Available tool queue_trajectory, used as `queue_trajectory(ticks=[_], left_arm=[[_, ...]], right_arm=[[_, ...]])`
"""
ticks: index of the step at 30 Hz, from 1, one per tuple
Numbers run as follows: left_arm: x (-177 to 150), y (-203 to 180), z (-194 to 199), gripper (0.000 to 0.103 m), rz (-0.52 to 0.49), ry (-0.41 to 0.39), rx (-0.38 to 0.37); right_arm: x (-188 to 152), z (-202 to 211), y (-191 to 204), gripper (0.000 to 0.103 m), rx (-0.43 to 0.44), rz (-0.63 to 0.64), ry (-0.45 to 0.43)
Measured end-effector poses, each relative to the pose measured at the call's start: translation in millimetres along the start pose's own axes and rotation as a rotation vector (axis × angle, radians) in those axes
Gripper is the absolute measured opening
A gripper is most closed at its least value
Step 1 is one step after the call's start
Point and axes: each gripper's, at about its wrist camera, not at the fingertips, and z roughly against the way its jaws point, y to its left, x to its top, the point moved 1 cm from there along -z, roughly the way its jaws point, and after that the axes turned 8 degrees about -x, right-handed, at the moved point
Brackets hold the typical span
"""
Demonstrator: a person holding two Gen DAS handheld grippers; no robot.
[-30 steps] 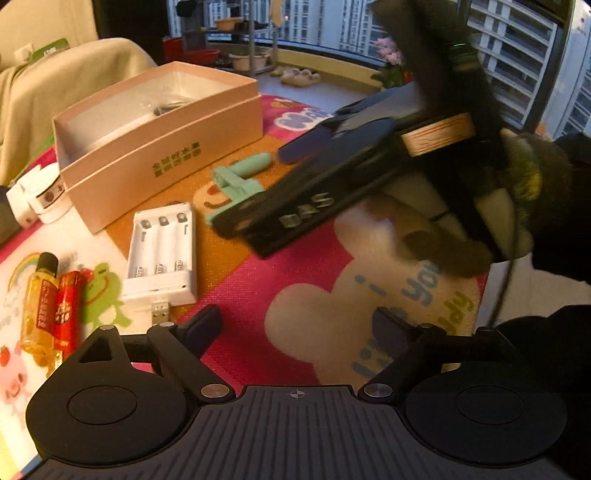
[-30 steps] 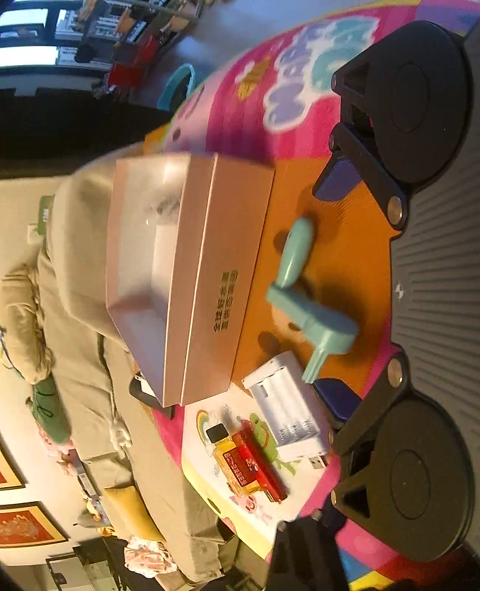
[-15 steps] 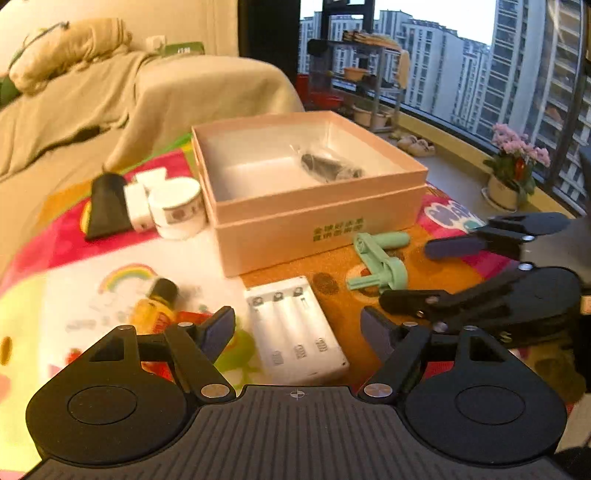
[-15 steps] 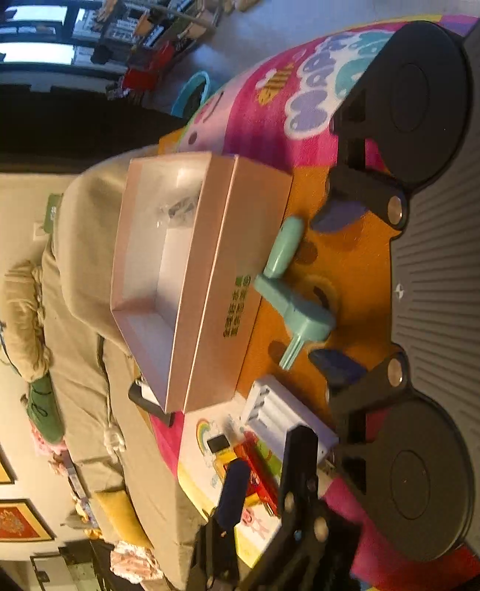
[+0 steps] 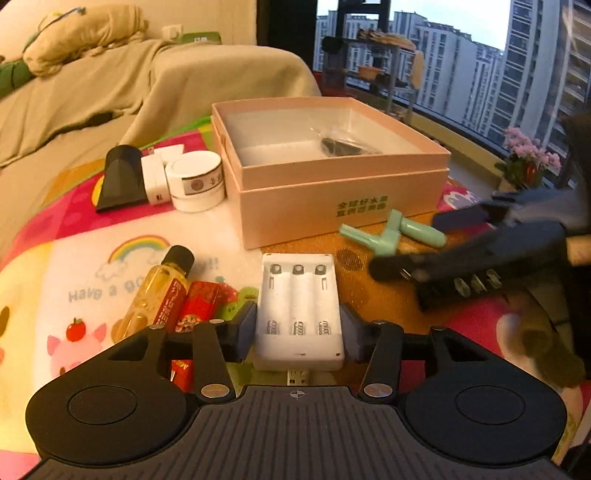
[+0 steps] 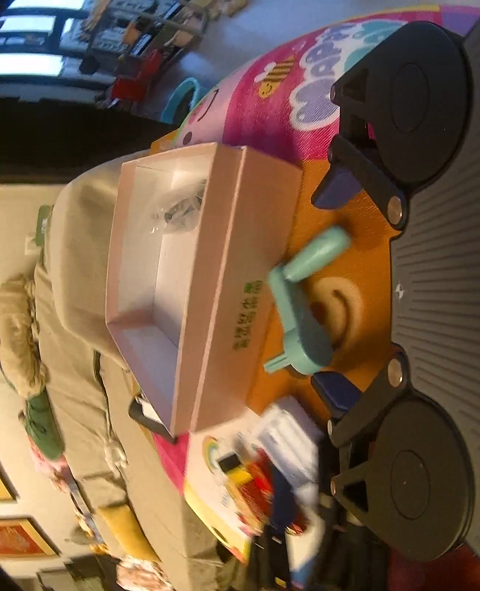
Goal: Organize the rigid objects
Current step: 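Grasp the white battery charger with the left tool while the right tool grasps the mint-green toy, then lower the charger into the pink box with the left tool while the right tool drops the green toy in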
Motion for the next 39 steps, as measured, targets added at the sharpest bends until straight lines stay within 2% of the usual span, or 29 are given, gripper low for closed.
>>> queue_trajectory(ticks=[7, 10, 13, 21, 24, 27, 30, 31, 32, 34, 36, 39], left_arm=[[-4.1, 0.6, 1.1, 0.053, 0.01, -0.032, -0.004], [-5.0, 1.1, 2.0, 0.053, 0.006, -0.038, -0.008], [-6.8, 4.5, 3.2, 0.053, 0.017, -0.053, -0.022], [-0.6, 0.2, 21.3, 0.053, 0.015, -0.069, -0.123], [23.8, -3.4, 45.1, 0.053, -0.009, -0.142, -0.172], [66.6, -9.9, 64.4, 0.053, -0.101, -0.251, -0.145], [118.6, -9.4, 57.4, 0.053, -0.141, -0.348, -0.119], [133.4, -5.5, 46.2, 0.053, -0.14, -0.342, -0.129], [146.5, 0.8, 32.0, 0.054, -0.117, -0.315, -0.143], [164.7, 24.8, -2.9, 0.053, 0.023, -0.238, -0.193], [164.0, 47.4, -25.2, 0.052, 0.138, -0.197, -0.213], [143.1, 66.4, -22.9, 0.051, 0.158, -0.231, -0.165]], right_arm=[[11.2, -9.0, 14.7, 0.096, 0.012, -0.064, 0.012], [9.1, -6.1, 22.2, 0.074, -0.03, -0.002, -0.005], [5.3, 4.7, 21.3, 0.07, -0.004, 0.052, -0.007], [-0.6, 54.7, -4.8, 0.069, -0.027, 0.056, -0.066], [3.4, 70.5, -16.6, 0.069, -0.048, 0.034, -0.105], [8.5, 82.4, -25.2, 0.069, -0.061, 0.015, -0.147], [14.0, 87.4, -27.5, 0.069, -0.066, 0.009, -0.183], [15.6, 87.2, -27.2, 0.069, -0.066, 0.008, -0.19], [16.5, 87.1, -27.0, 0.069, -0.067, 0.006, -0.193], [16.9, 86.2, -26.1, 0.069, -0.063, 0.004, -0.192], [14.7, 87.2, -27.6, 0.069, -0.066, 0.012, -0.188], [10.9, 86.5, -33.7, 0.069, -0.091, 0.006, -0.173]])
